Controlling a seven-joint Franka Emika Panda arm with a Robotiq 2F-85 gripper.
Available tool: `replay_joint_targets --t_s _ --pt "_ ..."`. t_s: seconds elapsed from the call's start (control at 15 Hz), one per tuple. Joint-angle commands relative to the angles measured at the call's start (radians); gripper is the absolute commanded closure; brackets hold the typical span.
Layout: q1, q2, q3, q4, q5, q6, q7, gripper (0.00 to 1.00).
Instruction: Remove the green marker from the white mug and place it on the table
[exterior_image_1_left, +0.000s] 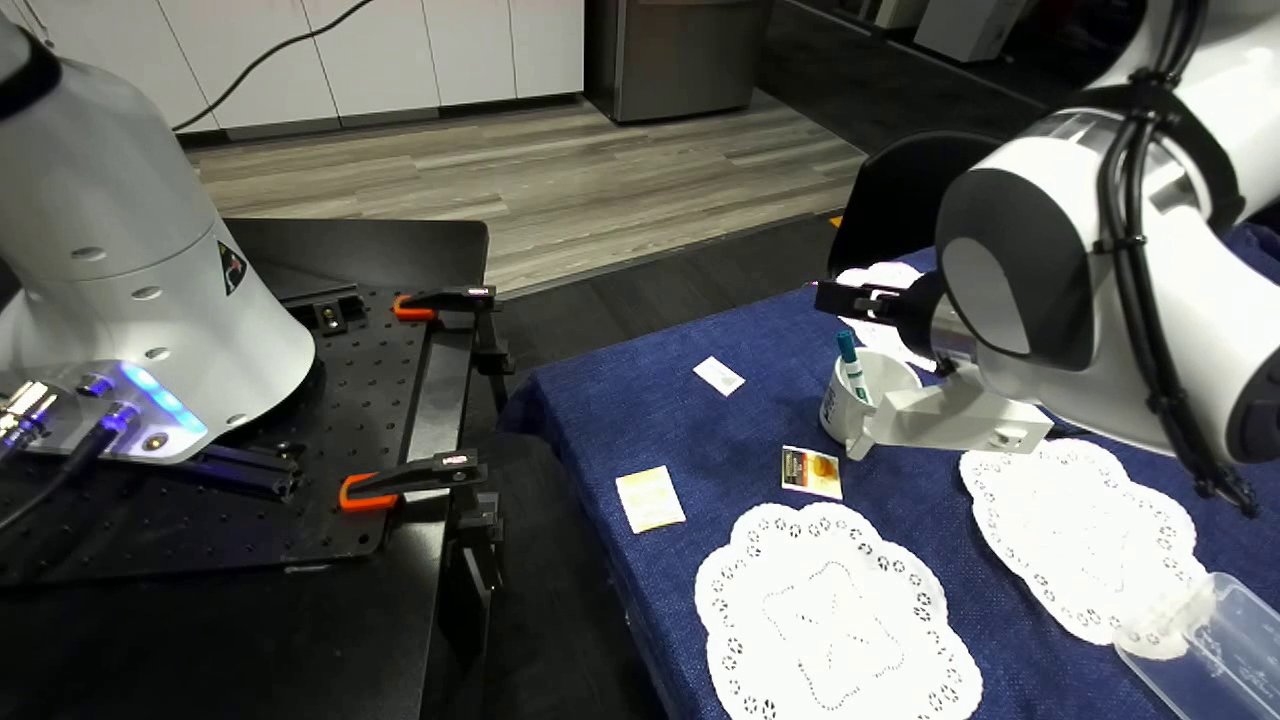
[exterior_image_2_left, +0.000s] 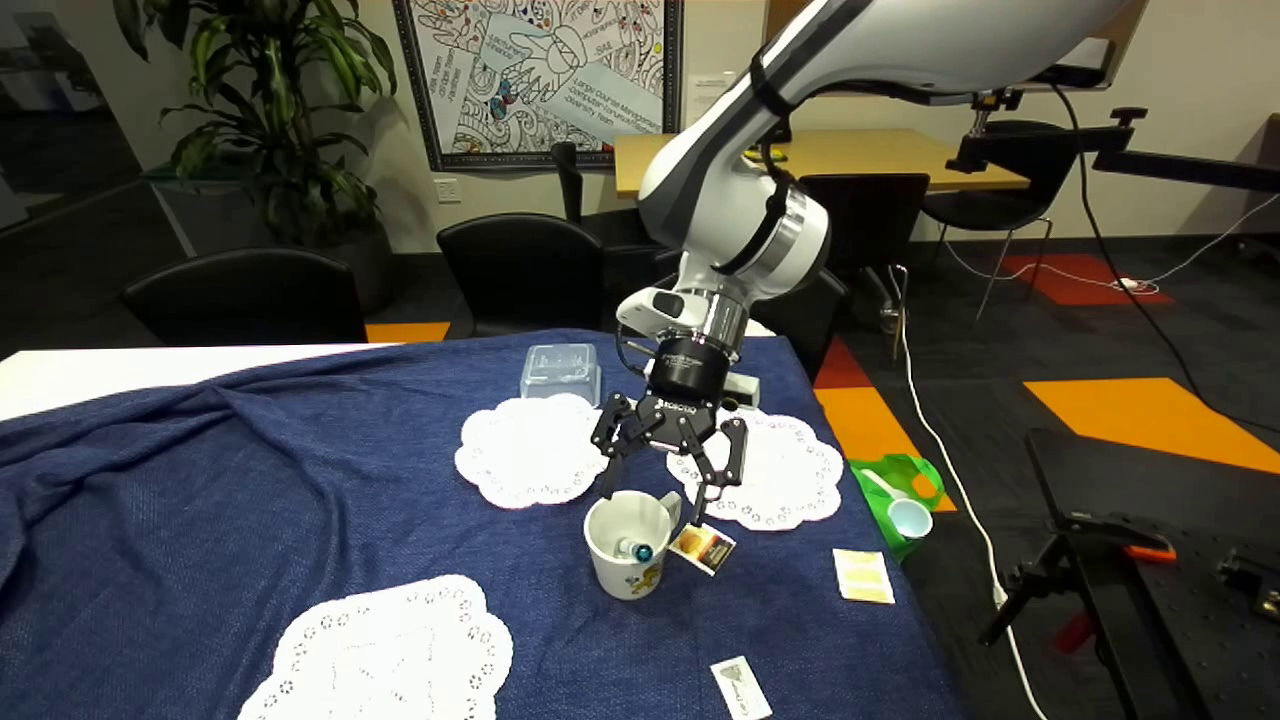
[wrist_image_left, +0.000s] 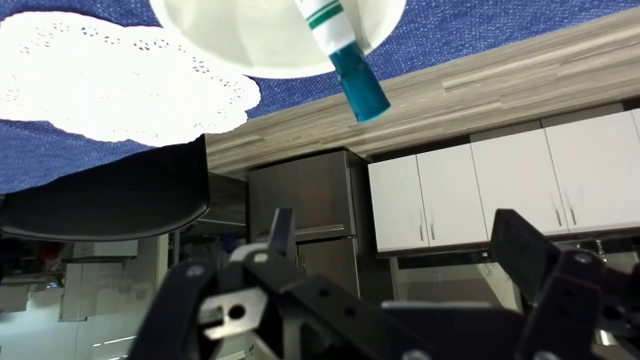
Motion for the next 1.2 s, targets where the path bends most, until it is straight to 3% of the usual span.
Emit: replay_joint_targets --t_s 0.0,0.8,1.07,1.13 --pt "-0.030 0.031 0.017 0.047 -0.020 -0.033 -0.088 0.00" --pt "-0.039 0.160 0.031 0.164 -0.030 -0.028 -0.143 0.00" --pt "-0.042 0.194 0.037 0.186 -0.033 -0.032 -0.141 0.14" --pt "-0.042 0.200 0.039 0.189 -0.034 -0.032 -0.141 0.25"
